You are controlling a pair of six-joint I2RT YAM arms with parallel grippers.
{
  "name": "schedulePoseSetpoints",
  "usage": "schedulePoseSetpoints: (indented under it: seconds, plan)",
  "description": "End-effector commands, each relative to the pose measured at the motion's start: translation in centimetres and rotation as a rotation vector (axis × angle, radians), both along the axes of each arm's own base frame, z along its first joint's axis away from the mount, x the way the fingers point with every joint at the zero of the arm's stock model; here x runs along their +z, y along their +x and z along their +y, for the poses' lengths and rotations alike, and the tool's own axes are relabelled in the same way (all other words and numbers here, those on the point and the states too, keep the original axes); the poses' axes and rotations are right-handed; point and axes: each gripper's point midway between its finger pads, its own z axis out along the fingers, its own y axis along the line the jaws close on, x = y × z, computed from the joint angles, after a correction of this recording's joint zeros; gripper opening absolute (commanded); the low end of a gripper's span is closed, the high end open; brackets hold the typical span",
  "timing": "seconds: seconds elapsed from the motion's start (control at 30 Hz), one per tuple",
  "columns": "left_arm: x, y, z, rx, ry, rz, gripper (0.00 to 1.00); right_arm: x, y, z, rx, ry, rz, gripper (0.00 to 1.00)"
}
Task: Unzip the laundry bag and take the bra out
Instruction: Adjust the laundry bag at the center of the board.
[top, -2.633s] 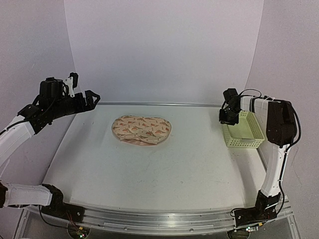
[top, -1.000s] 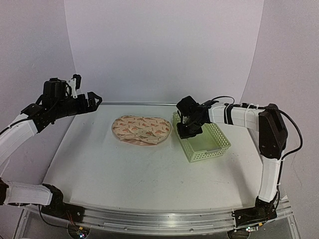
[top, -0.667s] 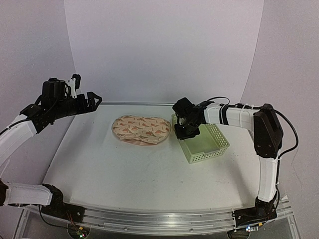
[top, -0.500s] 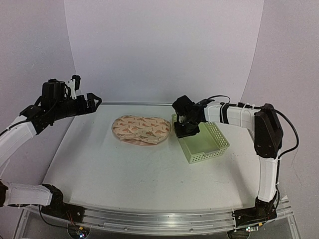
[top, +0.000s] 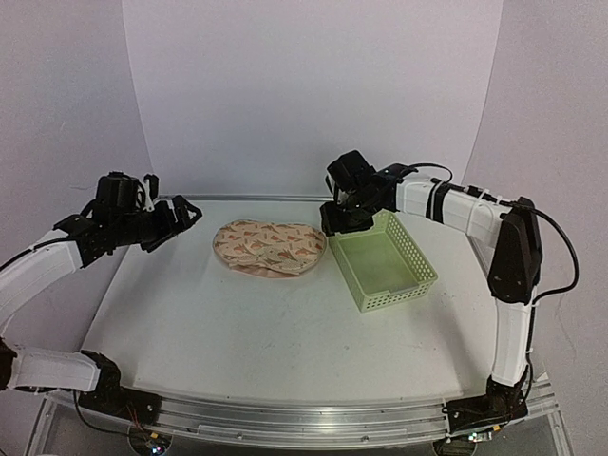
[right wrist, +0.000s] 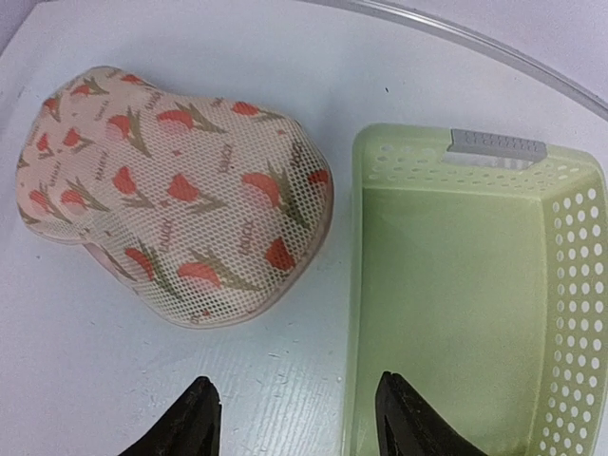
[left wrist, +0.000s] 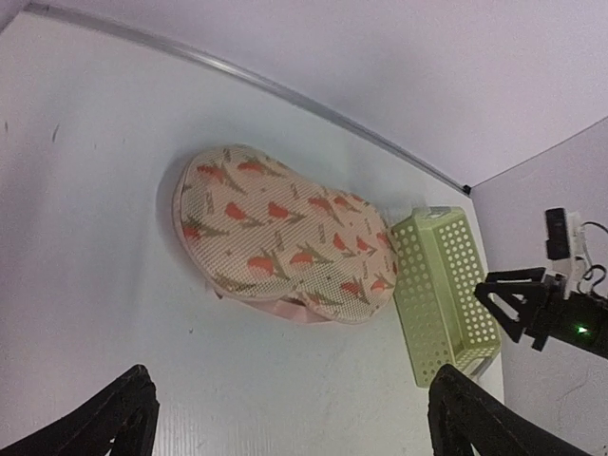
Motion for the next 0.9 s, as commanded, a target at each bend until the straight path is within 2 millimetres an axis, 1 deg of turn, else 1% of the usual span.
schedulePoseSetpoints:
  seconds: [0.0,0.07,0.13,0.17,0.23,0.27,0.33,0.5,0.57,0.63,0.73,0.87]
  plan:
    - [-3.1,1.1,-1.1,0.064,-0.145,0.126,1.00,6.9,-0.5,1.3,0.050,0.136,-0.085,0.58]
    - [-3.7,2.3,-1.3,0.069,-0.132,0.119,1.00,7.5,-1.1,1.4,0.064,0.158,-0.080,0.59]
    - [-4.0,3.7,-2.0,0.043,-0.131,0.107,0.99,7.8,-1.7,1.2,0.073,0.168,-0.073,0.60]
    - [-4.4,4.5,-2.4,0.024,-0.134,0.110,0.99,7.9,-2.0,1.0,0.077,0.171,-0.071,0.60]
    - [-5.8,6.2,-2.9,-0.005,-0.159,0.143,0.97,8.1,-2.7,0.6,0.082,0.175,-0.066,0.61]
    - [-7.0,7.1,-3.3,-0.032,-0.174,0.173,0.95,8.2,-3.0,0.4,0.085,0.178,-0.063,0.61]
    - [-8.3,8.7,-3.9,-0.069,-0.176,0.201,0.93,8.4,-3.7,0.1,0.091,0.188,-0.054,0.62]
    - [-11.3,11.9,-5.9,-0.186,-0.144,0.251,0.93,8.7,-5.4,-0.8,0.094,0.205,-0.044,0.64]
    - [-12.3,13.0,-6.7,-0.238,-0.160,0.270,0.93,8.8,-5.9,-1.4,0.085,0.204,-0.046,0.64]
    - [-12.7,13.9,-7.3,-0.286,-0.181,0.275,0.93,8.9,-6.4,-2.1,0.076,0.203,-0.051,0.65]
    - [-13.1,15.4,-7.2,-0.304,-0.183,0.268,0.93,9.0,-7.1,-3.0,0.062,0.203,-0.052,0.65]
    - [-14.6,16.3,-6.4,-0.305,-0.157,0.302,0.92,8.8,-7.6,-3.6,0.046,0.205,-0.047,0.65]
